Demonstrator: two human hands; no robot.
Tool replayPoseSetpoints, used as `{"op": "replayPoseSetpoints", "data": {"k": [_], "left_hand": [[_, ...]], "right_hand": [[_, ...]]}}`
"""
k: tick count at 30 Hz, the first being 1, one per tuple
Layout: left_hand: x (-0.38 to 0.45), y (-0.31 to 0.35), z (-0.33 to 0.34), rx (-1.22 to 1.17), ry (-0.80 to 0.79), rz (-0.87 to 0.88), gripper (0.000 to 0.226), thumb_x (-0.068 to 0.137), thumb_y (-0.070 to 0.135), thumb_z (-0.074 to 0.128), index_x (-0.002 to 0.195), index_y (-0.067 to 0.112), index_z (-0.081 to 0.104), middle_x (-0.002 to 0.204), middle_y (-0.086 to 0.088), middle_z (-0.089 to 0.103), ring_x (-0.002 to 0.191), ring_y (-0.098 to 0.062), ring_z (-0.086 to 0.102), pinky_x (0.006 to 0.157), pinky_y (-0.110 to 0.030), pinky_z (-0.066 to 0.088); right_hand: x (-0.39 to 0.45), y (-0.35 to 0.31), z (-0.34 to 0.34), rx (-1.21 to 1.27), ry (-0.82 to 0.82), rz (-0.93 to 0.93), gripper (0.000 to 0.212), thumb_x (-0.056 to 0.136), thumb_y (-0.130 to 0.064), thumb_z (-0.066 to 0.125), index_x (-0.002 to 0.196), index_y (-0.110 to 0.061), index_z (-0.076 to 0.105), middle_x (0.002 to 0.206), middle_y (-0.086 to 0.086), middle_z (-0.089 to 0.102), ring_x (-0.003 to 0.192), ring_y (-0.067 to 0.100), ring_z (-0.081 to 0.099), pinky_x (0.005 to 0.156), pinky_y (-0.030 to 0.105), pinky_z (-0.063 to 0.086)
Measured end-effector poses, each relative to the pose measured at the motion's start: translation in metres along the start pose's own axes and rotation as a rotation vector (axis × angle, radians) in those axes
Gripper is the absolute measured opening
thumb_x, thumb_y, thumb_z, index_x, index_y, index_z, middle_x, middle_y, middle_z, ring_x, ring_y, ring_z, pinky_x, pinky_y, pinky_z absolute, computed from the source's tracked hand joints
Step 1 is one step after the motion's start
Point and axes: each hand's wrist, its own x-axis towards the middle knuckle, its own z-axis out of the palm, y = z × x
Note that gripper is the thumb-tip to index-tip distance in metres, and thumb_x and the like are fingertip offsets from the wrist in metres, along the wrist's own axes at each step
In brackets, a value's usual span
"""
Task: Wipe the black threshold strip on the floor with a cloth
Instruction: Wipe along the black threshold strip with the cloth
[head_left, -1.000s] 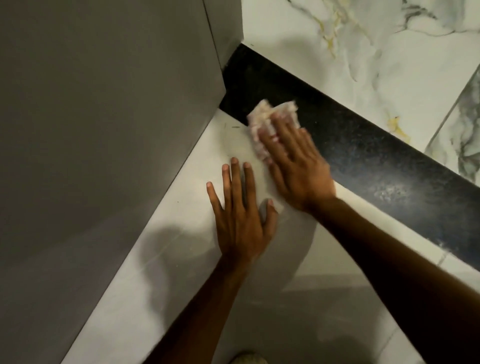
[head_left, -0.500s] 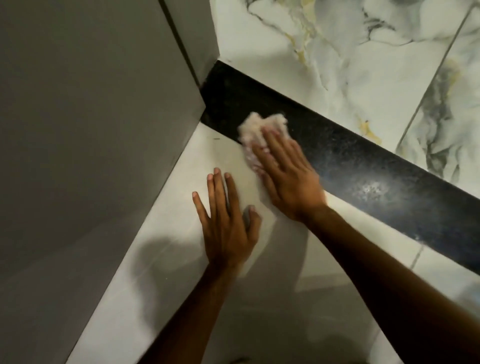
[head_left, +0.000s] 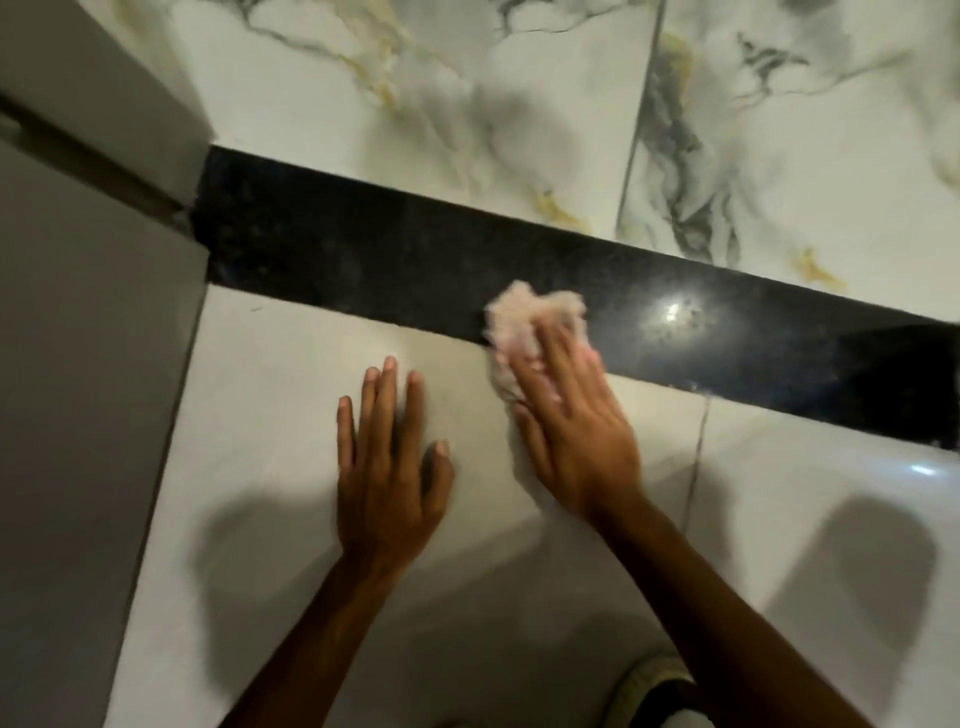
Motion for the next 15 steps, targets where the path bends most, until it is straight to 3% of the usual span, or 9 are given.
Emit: {"op": "replayPoseSetpoints", "data": {"k": [3,7,10,13,15], "left_hand": [[0.013,0.042,0.009,0.009,-0.052,0.118,0.072,0.109,0.043,0.041,0.171,0.008,0.032,0.181,-0.019,0.025,0.169,-0.035,0.021,0.139,-0.056,0.013],[0.036,0.099,0.025,0.013,-0.111,0.197,0.078,0.108,0.046,0.042,0.174,0.009,0.024,0.183,-0.018,0.018,0.171,-0.035,0.015,0.139,-0.055,0.012],[0.046,0.123,0.034,0.004,-0.138,0.275,0.079,0.108,0.047,0.043,0.174,0.009,0.022,0.183,-0.018,0.016,0.171,-0.033,0.013,0.14,-0.055,0.01],[0.047,0.124,0.036,0.049,-0.159,0.334,0.079,0.109,0.048,0.041,0.175,0.009,0.02,0.183,-0.018,0.014,0.171,-0.033,0.011,0.14,-0.054,0.007],[0.047,0.124,0.035,0.039,-0.166,0.377,0.079,0.108,0.047,0.042,0.174,0.009,0.021,0.183,-0.019,0.015,0.171,-0.034,0.012,0.14,-0.055,0.009]], "right_hand": [[-0.033,0.07,-0.006,-0.135,0.188,0.316,0.057,0.112,-0.026,0.05,0.165,-0.007,0.036,0.174,0.025,0.026,0.165,0.04,0.021,0.135,0.055,0.027],[0.027,0.131,-0.017,-0.121,0.306,0.7,0.057,0.117,-0.038,0.03,0.168,-0.012,0.03,0.176,0.023,0.022,0.166,0.042,0.018,0.135,0.055,0.023],[0.058,0.119,-0.018,-0.095,0.216,0.545,0.063,0.115,-0.044,0.02,0.17,-0.015,0.022,0.179,0.018,0.015,0.168,0.036,0.012,0.138,0.053,0.018],[0.006,0.095,-0.019,0.031,0.119,0.278,0.059,0.115,-0.036,0.035,0.17,-0.016,0.025,0.18,0.015,0.014,0.169,0.031,0.008,0.139,0.052,0.014],[-0.05,0.097,-0.019,0.017,0.127,0.348,0.059,0.112,-0.032,0.045,0.168,-0.017,0.032,0.179,0.014,0.018,0.169,0.03,0.013,0.139,0.05,0.017]]}}
